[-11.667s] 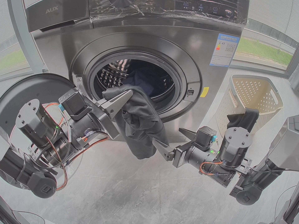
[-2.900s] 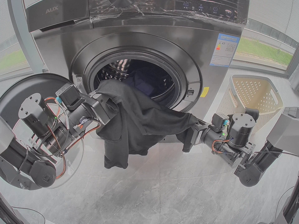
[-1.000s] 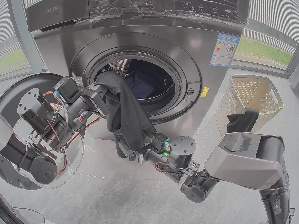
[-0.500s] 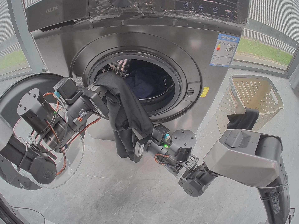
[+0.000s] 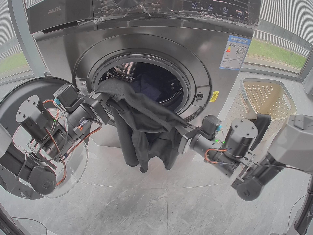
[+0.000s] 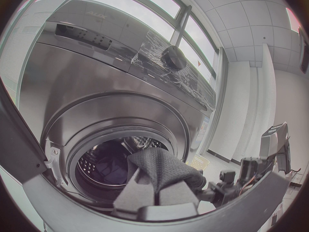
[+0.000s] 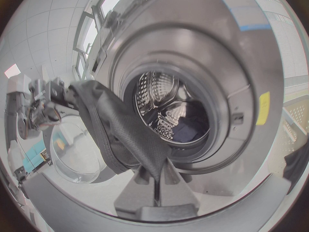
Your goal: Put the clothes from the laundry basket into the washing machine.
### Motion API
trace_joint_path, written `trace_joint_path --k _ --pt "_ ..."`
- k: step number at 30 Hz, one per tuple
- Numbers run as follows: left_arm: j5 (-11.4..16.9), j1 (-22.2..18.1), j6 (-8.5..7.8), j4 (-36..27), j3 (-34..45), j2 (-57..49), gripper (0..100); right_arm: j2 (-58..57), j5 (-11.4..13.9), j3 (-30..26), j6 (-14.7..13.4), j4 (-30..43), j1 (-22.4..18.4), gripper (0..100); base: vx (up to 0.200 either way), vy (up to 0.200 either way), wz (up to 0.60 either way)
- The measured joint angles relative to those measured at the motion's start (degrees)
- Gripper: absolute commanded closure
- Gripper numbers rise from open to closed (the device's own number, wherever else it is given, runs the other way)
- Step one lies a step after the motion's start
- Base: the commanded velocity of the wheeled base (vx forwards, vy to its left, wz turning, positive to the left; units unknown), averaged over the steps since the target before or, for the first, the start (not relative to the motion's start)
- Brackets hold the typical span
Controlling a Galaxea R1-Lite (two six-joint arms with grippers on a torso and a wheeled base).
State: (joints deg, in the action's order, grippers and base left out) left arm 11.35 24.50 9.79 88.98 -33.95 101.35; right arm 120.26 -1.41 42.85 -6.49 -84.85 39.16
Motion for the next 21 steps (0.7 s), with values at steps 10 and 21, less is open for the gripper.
trace_joint_path --k 10,21 --pt "0.2 1.12 0.0 0.0 1.79 -1.6 100 -5.85 0.62 -7.66 -0.49 -3.17 -0.05 0 0.0 0.0 0.0" --pt "0.17 2.19 0.02 -0.02 1.34 -1.99 100 3.58 0.27 0.39 -0.4 -2.77 -0.32 0 0.0 0.0 0.0"
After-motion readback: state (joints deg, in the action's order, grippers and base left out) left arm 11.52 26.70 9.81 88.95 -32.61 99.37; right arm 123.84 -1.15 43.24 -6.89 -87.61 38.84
